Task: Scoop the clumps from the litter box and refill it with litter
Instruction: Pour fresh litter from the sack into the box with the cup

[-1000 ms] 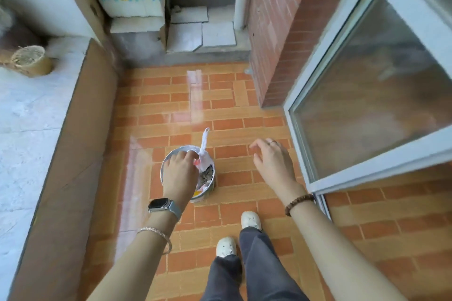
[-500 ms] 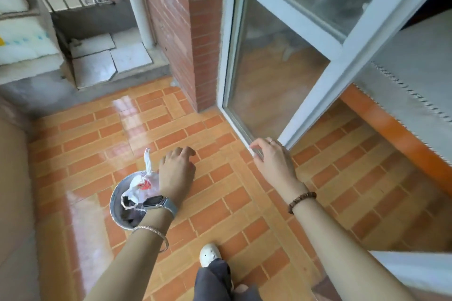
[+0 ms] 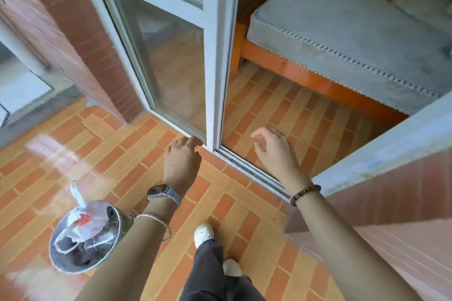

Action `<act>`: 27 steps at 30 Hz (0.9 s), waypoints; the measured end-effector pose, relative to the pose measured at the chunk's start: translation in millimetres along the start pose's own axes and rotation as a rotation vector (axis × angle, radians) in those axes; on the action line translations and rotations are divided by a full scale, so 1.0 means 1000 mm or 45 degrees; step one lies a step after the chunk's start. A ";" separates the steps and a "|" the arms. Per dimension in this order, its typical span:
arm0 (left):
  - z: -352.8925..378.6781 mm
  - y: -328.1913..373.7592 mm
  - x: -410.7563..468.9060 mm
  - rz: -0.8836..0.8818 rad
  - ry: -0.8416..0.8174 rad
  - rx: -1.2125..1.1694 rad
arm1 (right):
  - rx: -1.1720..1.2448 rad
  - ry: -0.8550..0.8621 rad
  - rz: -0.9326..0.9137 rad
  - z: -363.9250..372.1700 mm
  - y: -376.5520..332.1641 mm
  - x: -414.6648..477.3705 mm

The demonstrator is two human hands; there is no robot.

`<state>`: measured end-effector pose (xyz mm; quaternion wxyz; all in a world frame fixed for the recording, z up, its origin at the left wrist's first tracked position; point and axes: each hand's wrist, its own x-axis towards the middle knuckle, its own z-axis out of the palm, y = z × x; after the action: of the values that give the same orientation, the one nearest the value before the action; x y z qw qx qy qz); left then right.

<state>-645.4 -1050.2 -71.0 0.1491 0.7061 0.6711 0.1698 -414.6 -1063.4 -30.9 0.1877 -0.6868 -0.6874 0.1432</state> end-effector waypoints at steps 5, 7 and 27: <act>0.023 0.064 0.036 0.181 -0.069 0.006 | -0.037 0.103 0.190 -0.030 0.054 0.001; 0.033 0.087 0.056 0.245 -0.106 -0.002 | -0.043 0.138 0.256 -0.040 0.073 0.008; 0.098 0.204 0.340 0.585 -0.324 -0.019 | 0.005 0.248 0.539 -0.088 0.195 0.235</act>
<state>-405.1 -719.8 -56.3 0.1951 0.8544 0.4679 0.1140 -197.4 -831.0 -26.7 0.2203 -0.8259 -0.5064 0.1137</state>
